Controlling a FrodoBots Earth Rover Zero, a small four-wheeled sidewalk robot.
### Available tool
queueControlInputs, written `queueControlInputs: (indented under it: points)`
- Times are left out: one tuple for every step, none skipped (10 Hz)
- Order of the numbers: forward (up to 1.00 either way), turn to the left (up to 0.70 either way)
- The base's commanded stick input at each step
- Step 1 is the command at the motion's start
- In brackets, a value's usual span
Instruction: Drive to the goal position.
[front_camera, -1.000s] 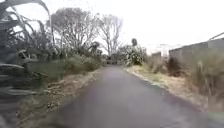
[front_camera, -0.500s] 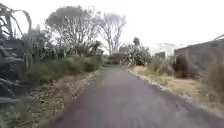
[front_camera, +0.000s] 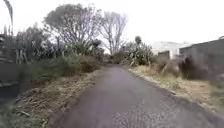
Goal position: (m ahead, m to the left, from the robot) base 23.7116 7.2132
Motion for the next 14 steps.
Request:
queueControlInputs:
  points:
    - [0.95,0.00]
    - [0.95,0.00]
    - [0.95,0.00]
    - [0.95,0.00]
    - [0.95,0.00]
    - [0.95,0.00]
    - [0.95,-0.34]
    - [0.96,-0.28]
    - [0.97,-0.21]
    - [1.00,0.00]
    - [1.00,0.00]
    - [0.98,0.00]
    - [0.98,0.00]
    - [0.98,0.00]
